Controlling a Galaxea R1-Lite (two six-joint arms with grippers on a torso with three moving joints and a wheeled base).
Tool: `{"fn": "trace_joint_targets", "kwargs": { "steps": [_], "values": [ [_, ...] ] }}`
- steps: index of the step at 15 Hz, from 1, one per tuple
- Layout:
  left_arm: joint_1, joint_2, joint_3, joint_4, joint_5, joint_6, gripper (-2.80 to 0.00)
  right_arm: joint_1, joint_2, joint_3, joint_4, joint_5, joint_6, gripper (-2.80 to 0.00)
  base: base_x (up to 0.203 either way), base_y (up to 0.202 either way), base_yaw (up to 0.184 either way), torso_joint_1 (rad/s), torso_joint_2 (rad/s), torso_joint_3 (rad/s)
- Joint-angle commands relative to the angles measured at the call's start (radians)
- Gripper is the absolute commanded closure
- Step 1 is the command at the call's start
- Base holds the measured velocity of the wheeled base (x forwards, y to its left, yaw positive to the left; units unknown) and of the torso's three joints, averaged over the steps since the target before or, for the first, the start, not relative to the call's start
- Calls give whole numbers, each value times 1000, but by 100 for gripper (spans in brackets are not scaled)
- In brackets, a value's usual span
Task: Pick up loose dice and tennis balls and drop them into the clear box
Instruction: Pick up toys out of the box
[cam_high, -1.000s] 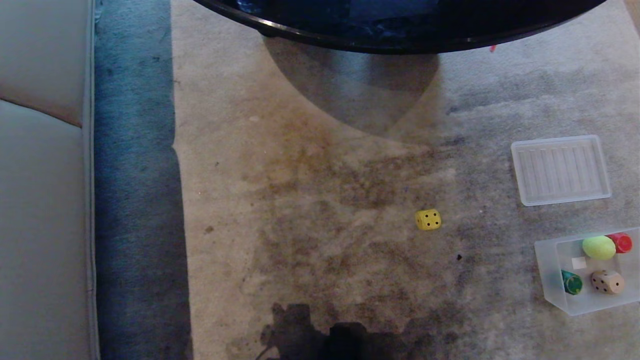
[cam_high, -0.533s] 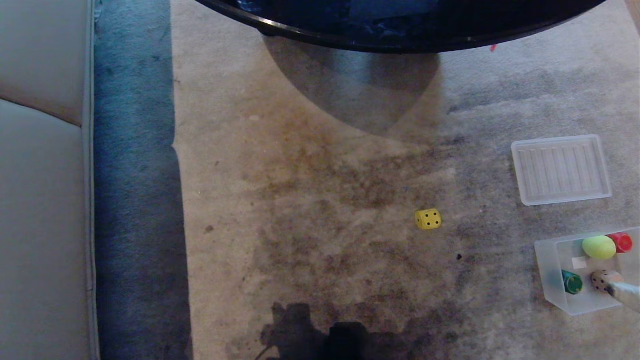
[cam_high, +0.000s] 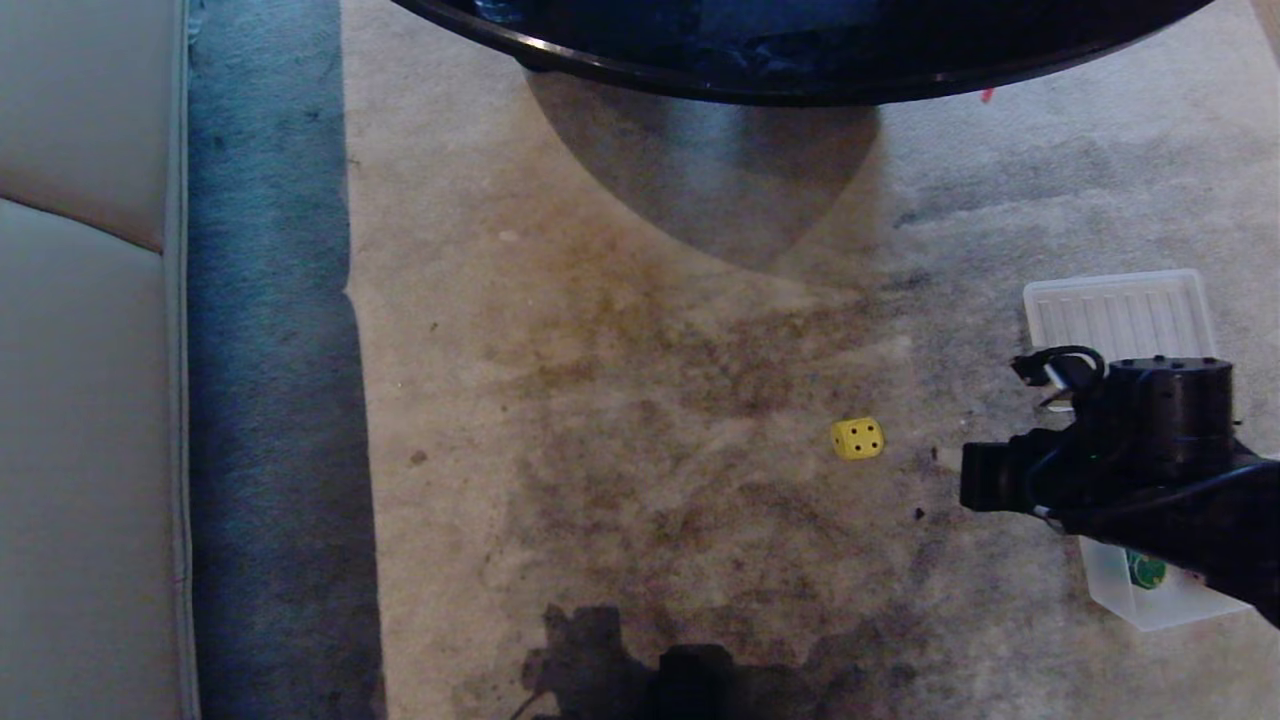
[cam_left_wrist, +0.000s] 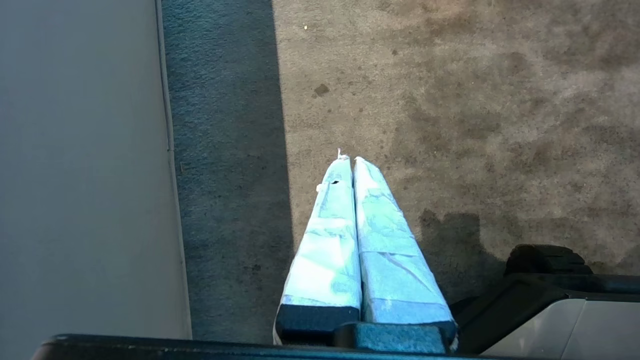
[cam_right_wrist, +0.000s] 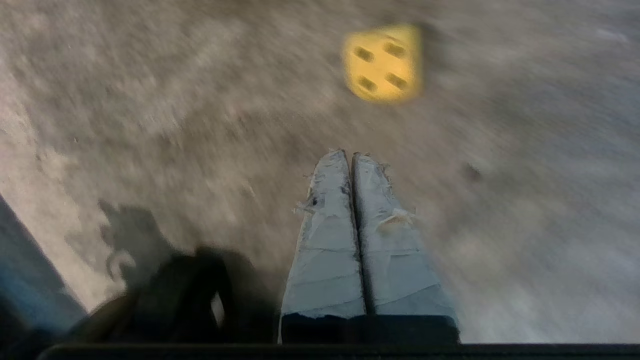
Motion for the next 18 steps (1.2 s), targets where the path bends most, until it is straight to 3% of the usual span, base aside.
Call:
{"fn": "trace_joint_targets", "kwargs": {
  "steps": [1,4,6,8,11,15,18],
  "values": [
    [0,0,0,0,0,0,0,41,240,-7,-188,1,-13,-280,0,0,0,0,0,0],
    [0,1,0,0,0,0,0,37,289,-9,-228,-2,-197,-280,0,0,0,0,0,0],
    [0,0,0,0,0,0,0,11,340,-14,-232,-88,-326,-280,0,0,0,0,0,0],
    [0,0,0,0,0,0,0,-25,358,-21,-231,-145,-404,-280,0,0,0,0,0,0],
    [0,0,0,0,0,0,0,-26,416,-50,-238,-149,-404,-280,0,0,0,0,0,0],
    [0,0,0,0,0,0,0,11,463,-152,-244,-143,-239,-280,0,0,0,0,0,0],
    [0,0,0,0,0,0,0,29,516,-221,-248,-140,-230,-280,0,0,0,0,0,0]
  ]
}}
